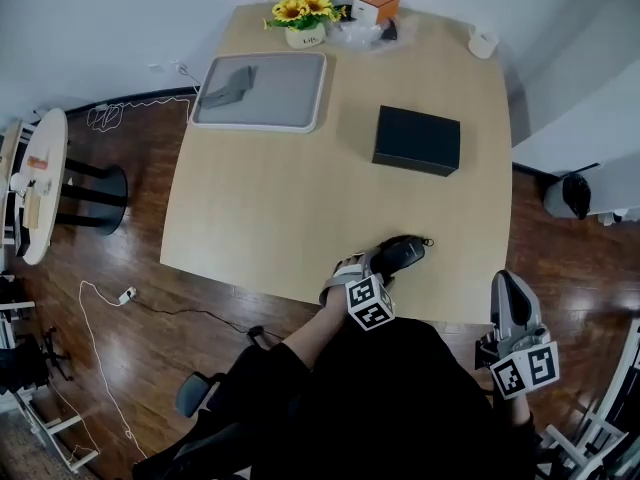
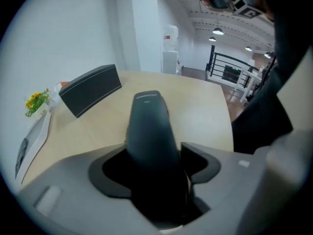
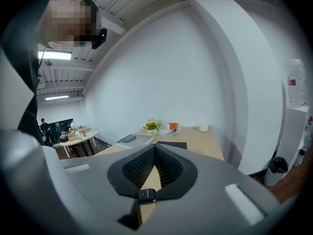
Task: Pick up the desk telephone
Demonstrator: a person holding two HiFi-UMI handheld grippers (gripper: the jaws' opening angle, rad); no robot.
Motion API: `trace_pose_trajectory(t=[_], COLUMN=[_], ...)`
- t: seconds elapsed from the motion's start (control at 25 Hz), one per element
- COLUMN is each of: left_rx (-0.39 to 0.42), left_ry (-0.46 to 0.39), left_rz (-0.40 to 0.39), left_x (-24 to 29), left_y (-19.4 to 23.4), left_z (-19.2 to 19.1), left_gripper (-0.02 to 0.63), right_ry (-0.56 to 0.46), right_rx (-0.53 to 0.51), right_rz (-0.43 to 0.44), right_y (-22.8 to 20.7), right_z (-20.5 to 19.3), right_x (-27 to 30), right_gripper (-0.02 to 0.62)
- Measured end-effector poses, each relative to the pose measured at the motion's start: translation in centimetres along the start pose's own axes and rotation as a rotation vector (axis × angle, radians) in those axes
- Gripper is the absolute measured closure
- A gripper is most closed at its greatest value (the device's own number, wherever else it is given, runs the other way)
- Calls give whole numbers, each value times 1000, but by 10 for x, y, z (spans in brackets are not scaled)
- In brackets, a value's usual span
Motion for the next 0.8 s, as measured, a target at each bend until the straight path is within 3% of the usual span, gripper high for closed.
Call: trace_pose_trajectory(t=[0.04,0.24,0.44,0.6,0.8], left_rx=[-15,-51,-235,-269,-276], left_ry=[-10,-13,22,-44,-185], left_rz=[1,-5,-49,31,169], left_x=[-1,-3,-15,-50,-123], left_y=[1,5,9,29,54], left_z=[0,3,10,37,87], left_gripper=[342,344,345,347,347], right_ry=[-6,-52,-89,-121,-153], right_rx=[4,15,38,54,49], right_rz=[0,5,8,13,41], right_y=[-3,-22,-41,-60,-68], right_z=[3,15,14,14,21], right_x=[-2,-11,-22,-26,-28], right_gripper=[595,595,595,595,595])
Point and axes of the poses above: the fingertips, and each gripper's own axes: x forward along the fingers, y to its left, z out of its top, the point moved 4 cm from there along -x, backward along the fingers, and after that the axes turned 2 degrees about z, right-handed, at the moved point
